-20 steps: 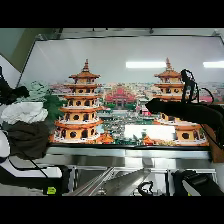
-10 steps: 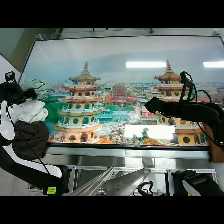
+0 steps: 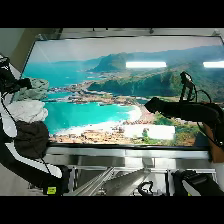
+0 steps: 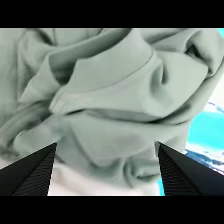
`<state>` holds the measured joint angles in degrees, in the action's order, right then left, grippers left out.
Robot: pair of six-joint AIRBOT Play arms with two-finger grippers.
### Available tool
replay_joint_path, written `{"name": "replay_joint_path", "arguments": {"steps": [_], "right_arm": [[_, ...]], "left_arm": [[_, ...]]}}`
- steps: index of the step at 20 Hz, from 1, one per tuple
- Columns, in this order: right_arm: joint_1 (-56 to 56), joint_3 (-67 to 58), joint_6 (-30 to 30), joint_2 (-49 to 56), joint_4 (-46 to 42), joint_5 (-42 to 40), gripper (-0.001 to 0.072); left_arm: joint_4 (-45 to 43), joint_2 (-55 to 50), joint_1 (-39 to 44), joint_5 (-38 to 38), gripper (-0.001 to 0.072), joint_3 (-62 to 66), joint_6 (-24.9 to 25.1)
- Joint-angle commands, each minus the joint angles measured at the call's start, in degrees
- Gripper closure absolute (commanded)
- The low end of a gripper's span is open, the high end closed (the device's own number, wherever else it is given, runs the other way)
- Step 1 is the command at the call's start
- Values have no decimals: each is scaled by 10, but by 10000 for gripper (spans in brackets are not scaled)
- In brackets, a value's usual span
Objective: Fold the shirts.
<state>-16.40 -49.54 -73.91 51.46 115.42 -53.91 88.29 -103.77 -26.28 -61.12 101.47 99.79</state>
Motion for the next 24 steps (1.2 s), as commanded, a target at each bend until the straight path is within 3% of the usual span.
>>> {"name": "replay_joint_path", "arguments": {"steps": [1,5,6,7,10,12,13,15,17,19,21,23,24], "right_arm": [[0,0,0,0,-3,0,18],[0,0,0,0,-3,0,18],[0,0,0,0,-3,0,18],[0,0,0,0,-3,0,18],[-1,0,0,0,-1,0,47],[0,-1,0,0,1,0,502],[0,-1,-2,0,4,0,585],[0,-2,-2,0,4,0,600],[7,-8,-3,0,3,0,696],[26,-22,-36,0,3,0,696],[52,-33,-43,0,3,0,694],[69,-36,-55,0,3,-1,688],[71,-35,-68,0,3,-3,643]], "left_arm": [[49,-49,1,15,0,10,33],[47,-113,5,11,2,10,33],[48,-121,5,8,213,10,32],[47,-122,5,-1,682,10,35],[48,-86,16,-2,689,10,33],[49,-31,42,11,689,10,33],[49,4,61,16,689,10,33],[50,74,113,8,689,10,32],[108,142,179,-23,688,10,32],[198,187,248,-77,688,10,32],[234,204,330,-121,688,1,17],[233,211,418,-114,688,-37,0],[232,209,455,-97,688,-62,-14]]}}
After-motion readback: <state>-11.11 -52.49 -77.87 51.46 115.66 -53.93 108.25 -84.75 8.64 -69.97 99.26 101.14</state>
